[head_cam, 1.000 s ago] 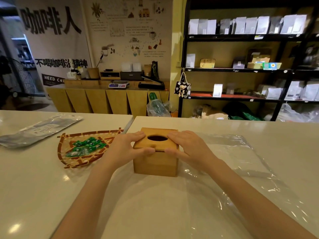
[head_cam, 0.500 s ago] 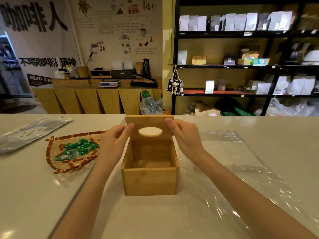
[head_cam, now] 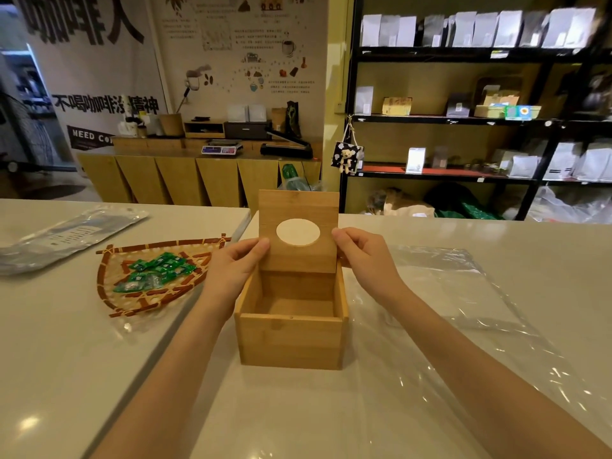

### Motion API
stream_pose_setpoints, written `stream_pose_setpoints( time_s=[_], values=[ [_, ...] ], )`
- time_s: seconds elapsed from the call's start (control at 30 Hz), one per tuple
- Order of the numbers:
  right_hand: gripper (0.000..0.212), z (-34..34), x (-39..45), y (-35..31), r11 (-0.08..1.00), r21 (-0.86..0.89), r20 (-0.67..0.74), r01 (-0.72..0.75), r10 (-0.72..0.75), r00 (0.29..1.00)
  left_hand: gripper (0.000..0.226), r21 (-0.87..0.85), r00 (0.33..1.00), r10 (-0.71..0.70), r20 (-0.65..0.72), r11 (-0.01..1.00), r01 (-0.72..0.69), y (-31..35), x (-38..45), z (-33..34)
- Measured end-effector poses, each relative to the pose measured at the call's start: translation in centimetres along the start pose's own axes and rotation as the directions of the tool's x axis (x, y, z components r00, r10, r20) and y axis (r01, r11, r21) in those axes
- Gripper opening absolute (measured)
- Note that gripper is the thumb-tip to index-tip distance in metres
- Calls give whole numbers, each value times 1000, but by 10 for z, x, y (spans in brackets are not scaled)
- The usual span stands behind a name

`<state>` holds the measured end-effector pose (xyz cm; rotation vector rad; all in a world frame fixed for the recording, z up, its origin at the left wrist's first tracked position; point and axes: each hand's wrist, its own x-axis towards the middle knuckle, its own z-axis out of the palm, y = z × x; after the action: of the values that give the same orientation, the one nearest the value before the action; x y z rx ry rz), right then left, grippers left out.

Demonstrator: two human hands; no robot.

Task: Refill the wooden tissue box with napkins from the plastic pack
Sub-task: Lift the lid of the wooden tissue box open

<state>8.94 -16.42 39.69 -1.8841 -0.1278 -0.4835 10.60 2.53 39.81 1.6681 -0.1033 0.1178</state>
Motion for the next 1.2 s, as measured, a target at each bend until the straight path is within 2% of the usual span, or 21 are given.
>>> stream_pose_setpoints(
  time_s=[0.1,0.17,0.27,0.6,0.8,0.87,0.93,1.0,1.07,1.1,1.17,1.2],
  values=[
    [29,-2,0,0,1000,1,19,12,-12,1000,35,6,1000,16,4,1000,-16,-1,1,0],
    [15,-7,-1,1,1000,-2,96,21,-21,995,37,8,1000,22,10,1000,-22,-2,3,-1],
    [28,-14,1,2,1000,-14,194,15,-12,981,39,5,999,20,31,1000,-20,-2,4,-1],
    [24,-16,-3,0,996,-42,166,73,-65,984,26,-6,994,66,86,998,-65,0,1,-4],
    [20,-16,-5,0,998,-39,167,57,-49,985,28,1,994,43,104,999,-44,0,3,-4],
    [20,-17,-7,-5,998,-58,192,27,-16,981,32,20,996,39,85,999,-41,1,4,-4],
    [26,-22,-14,-9,994,-104,198,-16,36,979,47,17,997,45,66,999,-47,4,3,-4],
    [32,-34,-26,-12,986,-161,168,-46,73,983,61,63,991,133,18,989,-134,11,-1,-5],
    [32,-55,-44,-13,967,-250,135,-54,90,987,54,236,955,295,-26,930,-281,20,-16,-5],
    [31,-68,-55,-12,949,-310,124,-55,98,987,50,354,916,401,-25,860,-367,24,-26,-4],
    [34,-93,-81,-11,897,-434,117,-77,140,983,48,525,774,631,55,641,-560,36,-50,4],
    [38,-103,-93,-8,856,-509,129,-92,182,975,47,536,691,712,127,537,-652,42,-63,12]
  ],
)
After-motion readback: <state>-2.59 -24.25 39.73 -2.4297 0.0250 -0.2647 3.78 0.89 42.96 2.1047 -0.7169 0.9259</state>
